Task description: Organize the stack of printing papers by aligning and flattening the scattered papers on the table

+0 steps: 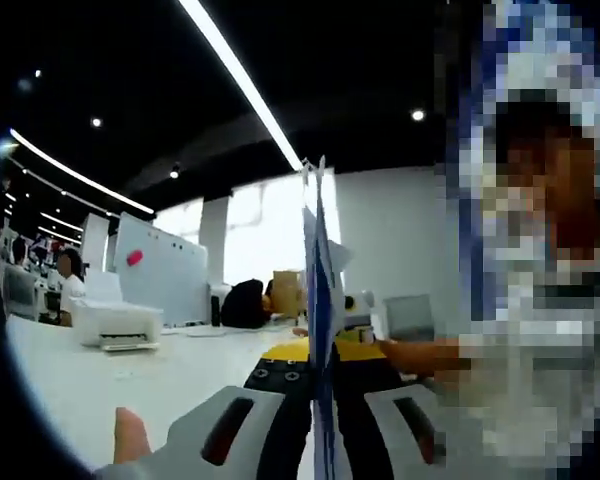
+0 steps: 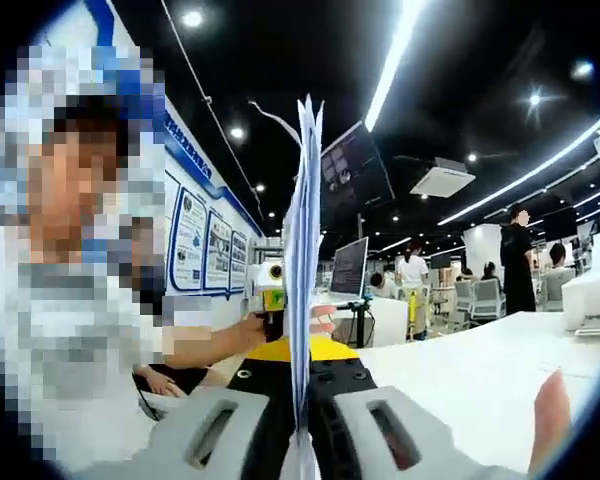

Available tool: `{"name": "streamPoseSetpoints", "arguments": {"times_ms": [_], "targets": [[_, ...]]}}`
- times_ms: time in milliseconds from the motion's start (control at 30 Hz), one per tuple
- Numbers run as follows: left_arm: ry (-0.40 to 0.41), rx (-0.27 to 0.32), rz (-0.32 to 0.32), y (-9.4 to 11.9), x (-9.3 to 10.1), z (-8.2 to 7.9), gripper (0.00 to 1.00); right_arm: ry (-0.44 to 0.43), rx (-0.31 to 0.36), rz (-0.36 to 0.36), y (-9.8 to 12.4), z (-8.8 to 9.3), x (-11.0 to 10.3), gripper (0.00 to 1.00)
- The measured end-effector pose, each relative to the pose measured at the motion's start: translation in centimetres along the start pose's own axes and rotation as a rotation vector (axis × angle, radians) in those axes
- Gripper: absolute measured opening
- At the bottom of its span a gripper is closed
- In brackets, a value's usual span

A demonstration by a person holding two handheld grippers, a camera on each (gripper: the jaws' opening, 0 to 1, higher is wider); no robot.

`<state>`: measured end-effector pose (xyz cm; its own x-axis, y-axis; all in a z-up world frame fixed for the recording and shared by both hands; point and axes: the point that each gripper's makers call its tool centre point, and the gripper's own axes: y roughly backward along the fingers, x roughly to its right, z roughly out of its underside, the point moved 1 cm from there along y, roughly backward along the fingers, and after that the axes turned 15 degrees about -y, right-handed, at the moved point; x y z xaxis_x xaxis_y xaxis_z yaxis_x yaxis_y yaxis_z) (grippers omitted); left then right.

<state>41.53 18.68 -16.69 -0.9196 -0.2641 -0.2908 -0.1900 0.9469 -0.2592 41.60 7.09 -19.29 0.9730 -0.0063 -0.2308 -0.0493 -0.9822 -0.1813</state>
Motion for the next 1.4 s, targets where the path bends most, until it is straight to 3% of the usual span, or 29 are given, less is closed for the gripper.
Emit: {"name": "streamPoseSetpoints", "arguments": {"times_ms": [67, 200, 300, 367, 433, 467, 567, 633, 667, 700, 733, 800, 900, 1100, 1267, 1367, 1400], "targets": [[0.008, 0.002, -0.009, 0.5, 0.0, 0.0, 0.29, 0.005, 0.003, -0.001, 0.0, -0.1, -0.1, 0.0], [-0.004, -0.02, 0.027, 1.1, 1.0, 0.6, 0.31, 0.024, 0.0, -0.023, 0.1, -0.1, -0.6, 0.0], [-0.036, -0.116, 0.033, 0.5, 1.1, 2.6, 0.32, 0.01, 0.004, -0.032, 0.0, -0.1, -0.7, 0.0], [-0.014, -0.116, 0.03, 0.1, 0.8, 3.0, 0.29, 0.002, 0.006, -0.025, 0.1, -0.1, -0.6, 0.0], [-0.009, -0.11, 0.041, -0.2, 0.8, 2.7, 0.08, 0.01, 0.02, -0.022, 0.1, -0.6, -0.5, 0.0], [-0.029, -0.1, 0.04, -0.3, 0.5, 2.3, 0.06, 0.005, 0.034, -0.019, 0.2, -1.2, -0.5, 0.0], [-0.06, -0.073, 0.033, -0.9, 0.2, 0.8, 0.06, 0.0, 0.074, -0.028, 0.1, -2.9, -0.9, 0.0], [-0.064, -0.067, 0.03, -0.9, 0.2, 1.0, 0.09, 0.015, 0.081, -0.026, 0.3, -2.8, -0.7, 0.03], [-0.034, -0.061, 0.021, -0.8, 0.0, 1.5, 0.13, -0.026, 0.08, 0.001, 0.5, -2.0, 0.1, 0.16], [0.013, -0.081, 0.022, -0.6, 0.2, 2.2, 0.19, -0.025, 0.067, 0.003, 0.6, -1.4, 0.3, 0.23], [0.024, -0.094, 0.015, -0.5, 0.2, 2.7, 0.2, -0.025, 0.036, 0.028, 0.8, -0.7, 0.8, 0.23], [-0.013, -0.091, 0.016, -0.5, 0.4, 3.0, 0.14, 0.022, -0.003, 0.053, 1.0, 0.5, 1.2, 0.16], [-0.013, -0.1, 0.025, -0.8, 0.7, 3.2, 0.09, 0.008, 0.005, 0.042, 1.0, 0.2, 0.7, 0.18], [0.004, -0.079, 0.037, -1.5, 0.7, 3.2, 0.06, 0.005, -0.007, 0.046, 1.2, 0.4, 0.7, 0.16], [0.023, -0.025, 0.093, -1.3, 1.7, 2.4, 0.06, -0.054, -0.028, 0.045, 1.5, 1.4, 0.9, 0.11], [0.049, 0.041, 0.104, -1.0, 1.9, 1.5, 0.06, -0.084, -0.01, -0.004, 1.4, 1.1, 0.1, 0.1], [0.073, 0.088, 0.093, -0.7, 1.7, 0.9, 0.06, -0.093, 0.001, -0.012, 1.4, 1.0, 0.0, 0.1]]}}
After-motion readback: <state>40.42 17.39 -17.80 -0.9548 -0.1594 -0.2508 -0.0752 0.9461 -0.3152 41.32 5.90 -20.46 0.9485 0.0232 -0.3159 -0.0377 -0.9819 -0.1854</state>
